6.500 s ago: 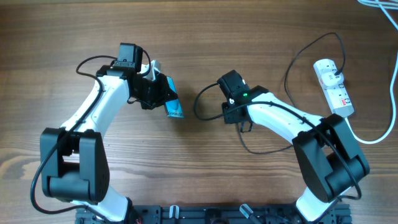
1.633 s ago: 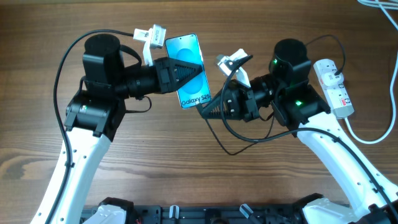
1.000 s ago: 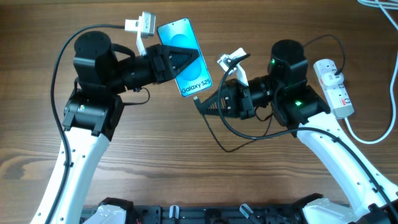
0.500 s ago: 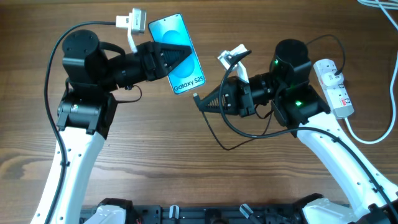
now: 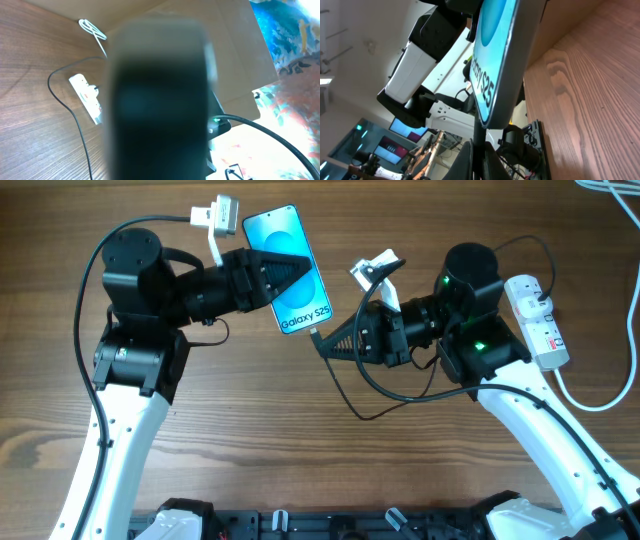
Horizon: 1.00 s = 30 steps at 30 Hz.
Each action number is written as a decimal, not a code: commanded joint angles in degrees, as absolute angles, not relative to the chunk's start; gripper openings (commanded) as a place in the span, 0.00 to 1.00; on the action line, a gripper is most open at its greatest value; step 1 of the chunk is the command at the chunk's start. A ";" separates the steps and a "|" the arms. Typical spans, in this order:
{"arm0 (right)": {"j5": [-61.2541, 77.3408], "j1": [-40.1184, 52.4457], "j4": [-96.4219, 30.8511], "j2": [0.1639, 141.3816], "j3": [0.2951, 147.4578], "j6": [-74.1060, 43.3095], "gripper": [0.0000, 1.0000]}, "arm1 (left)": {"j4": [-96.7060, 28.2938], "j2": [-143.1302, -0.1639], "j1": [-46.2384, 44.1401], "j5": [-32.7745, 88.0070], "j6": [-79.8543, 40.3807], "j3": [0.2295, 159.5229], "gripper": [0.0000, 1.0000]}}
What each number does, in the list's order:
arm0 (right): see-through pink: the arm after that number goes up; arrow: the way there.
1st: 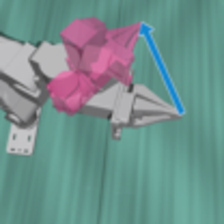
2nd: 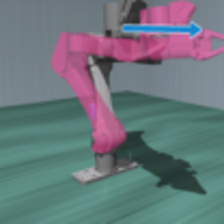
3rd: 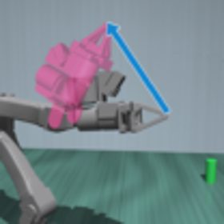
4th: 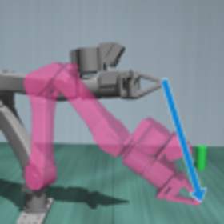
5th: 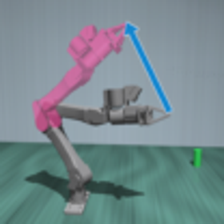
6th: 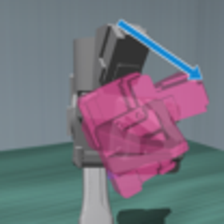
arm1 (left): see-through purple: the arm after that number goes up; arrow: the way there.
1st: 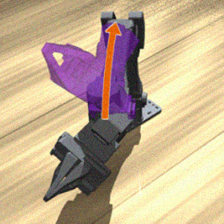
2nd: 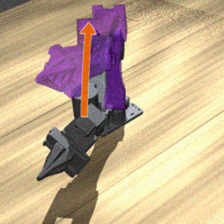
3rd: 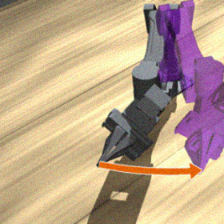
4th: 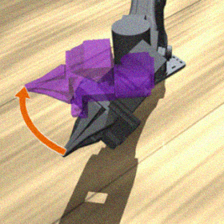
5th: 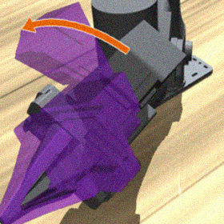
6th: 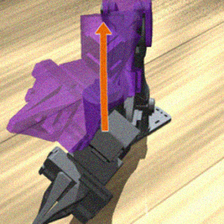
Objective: Plug charger to phone and switch on socket
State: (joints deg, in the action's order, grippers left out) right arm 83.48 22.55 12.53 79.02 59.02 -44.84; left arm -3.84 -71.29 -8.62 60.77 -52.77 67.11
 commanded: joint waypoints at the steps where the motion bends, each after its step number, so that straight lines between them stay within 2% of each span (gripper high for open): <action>1: 82.98 22.41 13.08 79.02 58.74 -45.45 0.04 | -3.40 -71.05 -8.88 61.91 -53.23 67.37 0.04; 30: 83.83 22.41 16.40 79.31 58.74 -48.42 0.04 | -3.11 -70.94 -10.76 61.21 -56.01 67.37 0.04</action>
State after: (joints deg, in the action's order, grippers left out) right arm 84.20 22.57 15.79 79.02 58.98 -47.99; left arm -3.57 -71.29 -10.13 59.44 -55.68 67.11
